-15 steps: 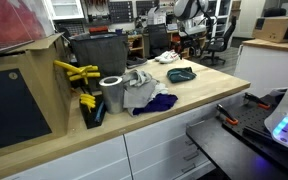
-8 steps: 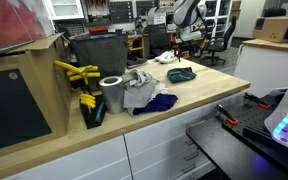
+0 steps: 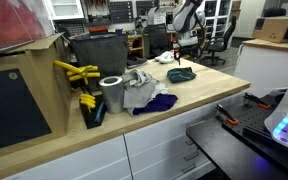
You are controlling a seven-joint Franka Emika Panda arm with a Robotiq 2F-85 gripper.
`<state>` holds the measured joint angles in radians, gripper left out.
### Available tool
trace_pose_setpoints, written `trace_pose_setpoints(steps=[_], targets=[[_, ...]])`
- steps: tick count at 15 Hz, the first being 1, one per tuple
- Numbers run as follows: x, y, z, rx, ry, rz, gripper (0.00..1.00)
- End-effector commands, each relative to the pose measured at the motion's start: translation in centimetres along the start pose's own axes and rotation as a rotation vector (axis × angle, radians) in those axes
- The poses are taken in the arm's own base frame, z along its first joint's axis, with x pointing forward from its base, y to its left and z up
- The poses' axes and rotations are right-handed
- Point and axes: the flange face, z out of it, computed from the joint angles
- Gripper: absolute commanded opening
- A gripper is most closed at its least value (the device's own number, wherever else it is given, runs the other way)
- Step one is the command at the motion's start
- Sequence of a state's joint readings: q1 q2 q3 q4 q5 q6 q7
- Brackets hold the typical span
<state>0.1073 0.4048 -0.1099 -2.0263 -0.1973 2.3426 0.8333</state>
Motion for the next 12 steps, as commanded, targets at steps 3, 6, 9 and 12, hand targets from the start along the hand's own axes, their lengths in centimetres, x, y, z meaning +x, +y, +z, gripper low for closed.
trace_pose_setpoints(steps=[3,6,9,12], targets=[[-0.7,-2.9,1.8,0.012,0.032,0.055,1.00],[-1.2,-4.2,2.6,0.024,0.057,0.054,1.00],[-1.4,-4.5,3.4,0.015,0.062,0.065,0.75],[-1.6,-4.2,3.2,-0.004,0.062,0.079,0.58]])
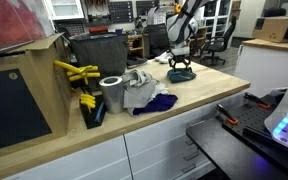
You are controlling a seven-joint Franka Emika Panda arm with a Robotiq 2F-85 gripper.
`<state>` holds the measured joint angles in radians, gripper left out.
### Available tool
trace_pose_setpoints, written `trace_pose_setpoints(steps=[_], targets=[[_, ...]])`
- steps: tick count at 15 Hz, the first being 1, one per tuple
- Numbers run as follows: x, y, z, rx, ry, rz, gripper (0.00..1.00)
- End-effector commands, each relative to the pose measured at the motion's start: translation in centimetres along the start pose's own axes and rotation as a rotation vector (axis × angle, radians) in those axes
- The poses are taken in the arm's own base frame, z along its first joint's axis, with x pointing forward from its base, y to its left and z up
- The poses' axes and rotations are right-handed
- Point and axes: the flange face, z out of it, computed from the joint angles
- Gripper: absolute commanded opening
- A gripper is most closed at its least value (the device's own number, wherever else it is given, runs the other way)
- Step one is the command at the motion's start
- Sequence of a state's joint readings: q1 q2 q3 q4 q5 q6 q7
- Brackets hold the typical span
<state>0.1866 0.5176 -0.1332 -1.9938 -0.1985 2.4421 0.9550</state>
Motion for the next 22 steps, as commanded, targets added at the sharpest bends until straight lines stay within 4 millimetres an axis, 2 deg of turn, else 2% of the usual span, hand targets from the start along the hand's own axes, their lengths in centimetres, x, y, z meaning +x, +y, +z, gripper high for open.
trace_pose_setpoints(steps=[1,7,9,14,18,19,22], targets=[[0.1,0.2,-0.9,-0.023,0.035,0.036,0.49],[-1.1,0.9,-2.6,-0.072,0.027,0.056,0.05],[-2.0,1.3,-3.4,-0.097,-0.007,0.038,0.00],[-4.4,3.0,-4.6,-0.186,-0.077,-0.010,0.00],[-6.4,4.8,-4.8,-0.241,-0.143,-0.107,0.00],[-7.0,5.4,-4.7,-0.249,-0.171,-0.176,0.18],[-8.2,6.6,-5.1,-0.252,-0.221,-0.345,0.40]])
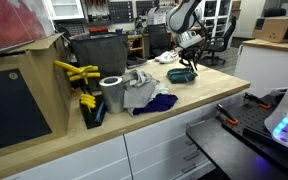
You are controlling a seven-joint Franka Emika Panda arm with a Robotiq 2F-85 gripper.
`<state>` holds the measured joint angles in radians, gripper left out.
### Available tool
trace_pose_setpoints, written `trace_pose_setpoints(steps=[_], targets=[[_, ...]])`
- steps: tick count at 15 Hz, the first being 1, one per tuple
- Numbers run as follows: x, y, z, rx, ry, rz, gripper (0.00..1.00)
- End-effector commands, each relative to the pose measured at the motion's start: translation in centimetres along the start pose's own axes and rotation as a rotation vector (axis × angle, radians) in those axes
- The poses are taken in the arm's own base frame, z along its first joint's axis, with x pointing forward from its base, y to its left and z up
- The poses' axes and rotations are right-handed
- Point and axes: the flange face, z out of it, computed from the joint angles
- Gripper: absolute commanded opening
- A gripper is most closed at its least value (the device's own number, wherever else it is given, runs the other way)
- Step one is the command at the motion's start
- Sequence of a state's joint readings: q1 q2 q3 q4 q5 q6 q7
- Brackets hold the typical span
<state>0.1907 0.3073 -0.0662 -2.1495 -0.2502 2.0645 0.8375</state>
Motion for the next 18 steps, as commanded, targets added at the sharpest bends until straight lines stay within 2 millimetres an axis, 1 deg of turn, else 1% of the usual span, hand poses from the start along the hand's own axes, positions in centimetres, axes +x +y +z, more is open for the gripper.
trace_pose_setpoints(steps=[1,2,4,6,7,8,9,11,14,18], targets=[[-2.2,2.0,-0.7,-0.008,-0.028,-0.202,0.47],[-2.5,2.1,-0.9,-0.008,-0.031,-0.256,0.56],[-2.4,2.1,-1.7,0.010,-0.003,-0.272,0.72],[-1.4,2.0,-2.7,0.043,0.051,-0.226,0.85],[-0.6,2.0,-3.2,0.070,0.076,-0.194,0.94],[0.2,1.9,-3.5,0.095,0.106,-0.170,0.98],[1.2,1.9,-3.9,0.124,0.131,-0.138,1.00],[2.8,1.9,-4.2,0.181,0.178,-0.070,1.00],[5.0,2.0,-4.1,0.244,0.246,0.040,1.00],[8.1,2.2,-2.4,0.283,0.322,0.161,1.00]])
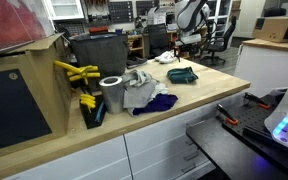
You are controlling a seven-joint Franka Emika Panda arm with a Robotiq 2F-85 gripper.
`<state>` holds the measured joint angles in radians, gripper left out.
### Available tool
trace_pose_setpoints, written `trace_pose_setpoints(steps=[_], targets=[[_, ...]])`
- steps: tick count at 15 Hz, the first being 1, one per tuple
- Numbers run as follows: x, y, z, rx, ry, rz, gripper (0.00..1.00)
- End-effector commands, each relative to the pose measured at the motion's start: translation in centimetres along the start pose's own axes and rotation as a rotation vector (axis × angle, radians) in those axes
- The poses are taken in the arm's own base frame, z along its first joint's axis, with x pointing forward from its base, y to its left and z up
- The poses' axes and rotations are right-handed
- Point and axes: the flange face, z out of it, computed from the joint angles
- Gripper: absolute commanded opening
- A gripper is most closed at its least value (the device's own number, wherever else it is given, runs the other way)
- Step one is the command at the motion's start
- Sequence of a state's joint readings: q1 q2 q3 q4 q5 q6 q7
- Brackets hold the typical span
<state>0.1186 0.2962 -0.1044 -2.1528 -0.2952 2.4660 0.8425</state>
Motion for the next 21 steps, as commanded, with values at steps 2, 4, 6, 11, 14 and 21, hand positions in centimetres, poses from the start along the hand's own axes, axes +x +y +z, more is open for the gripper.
trace_pose_setpoints(steps=[2,4,6,11,14,21], targets=[[2.7,0.2,2.8,-0.002,0.073,0.115,1.00],[3.3,0.3,3.9,-0.010,0.077,0.148,1.00],[3.5,0.2,4.9,-0.022,0.069,0.170,1.00],[2.9,-1.0,6.3,-0.031,0.048,0.175,1.00],[2.6,-1.7,6.5,-0.034,0.047,0.162,0.72],[2.4,-1.8,6.2,-0.034,0.042,0.159,0.18]])
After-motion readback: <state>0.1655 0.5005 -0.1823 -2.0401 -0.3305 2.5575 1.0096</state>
